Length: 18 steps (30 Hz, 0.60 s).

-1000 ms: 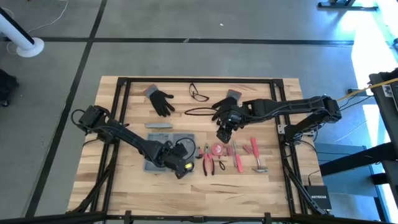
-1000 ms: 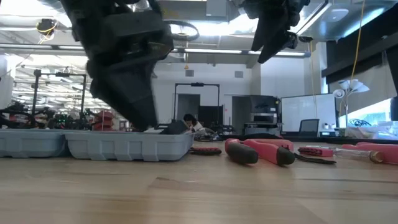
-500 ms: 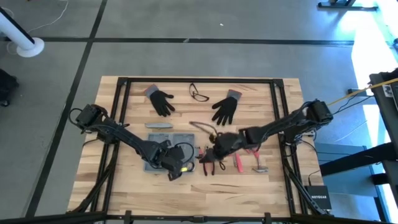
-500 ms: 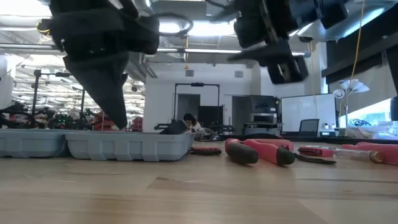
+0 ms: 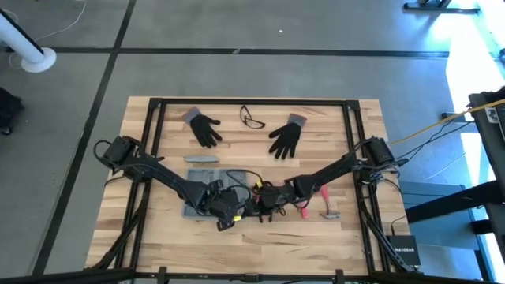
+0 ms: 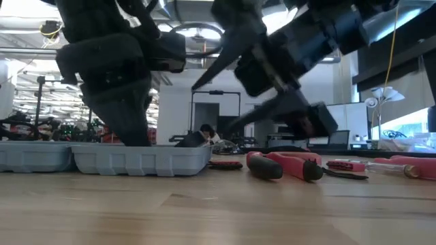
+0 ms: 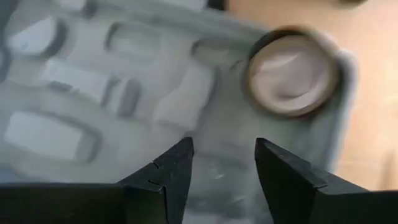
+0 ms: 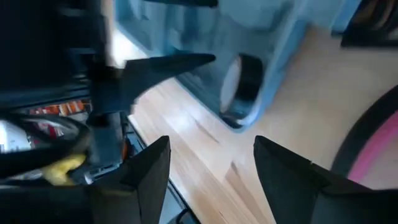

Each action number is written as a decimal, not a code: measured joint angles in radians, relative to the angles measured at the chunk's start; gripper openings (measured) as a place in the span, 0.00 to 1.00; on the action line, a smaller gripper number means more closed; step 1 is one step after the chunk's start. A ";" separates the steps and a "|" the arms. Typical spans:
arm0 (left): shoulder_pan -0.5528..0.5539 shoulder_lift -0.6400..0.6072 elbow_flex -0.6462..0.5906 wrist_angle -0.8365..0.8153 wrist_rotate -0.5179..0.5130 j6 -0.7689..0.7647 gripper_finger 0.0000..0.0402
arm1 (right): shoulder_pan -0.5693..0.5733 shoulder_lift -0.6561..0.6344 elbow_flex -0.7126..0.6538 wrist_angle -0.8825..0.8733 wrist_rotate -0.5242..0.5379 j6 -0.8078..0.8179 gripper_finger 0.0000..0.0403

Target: Prefit tool cases

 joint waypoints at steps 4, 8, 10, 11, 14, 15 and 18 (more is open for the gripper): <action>0.001 0.002 0.000 0.041 -0.001 0.003 0.36 | -0.003 0.020 0.018 -0.003 0.054 0.002 0.55; 0.009 0.002 0.000 0.053 -0.034 0.010 0.32 | -0.009 0.019 0.018 -0.021 0.108 0.000 0.55; 0.014 0.013 -0.002 0.070 -0.042 0.010 0.29 | -0.014 0.019 0.018 -0.017 0.107 -0.001 0.55; 0.014 0.017 -0.006 0.092 -0.042 0.009 0.28 | -0.013 0.019 0.018 -0.020 0.107 -0.001 0.55; 0.013 0.032 -0.019 0.138 -0.038 0.008 0.25 | -0.012 0.019 0.018 -0.030 0.108 -0.002 0.55; 0.013 0.033 -0.019 0.143 -0.035 0.008 0.24 | -0.012 0.019 0.018 -0.029 0.108 -0.003 0.55; 0.013 0.032 -0.019 0.173 -0.043 0.009 0.21 | -0.012 0.019 0.018 -0.044 0.115 -0.003 0.55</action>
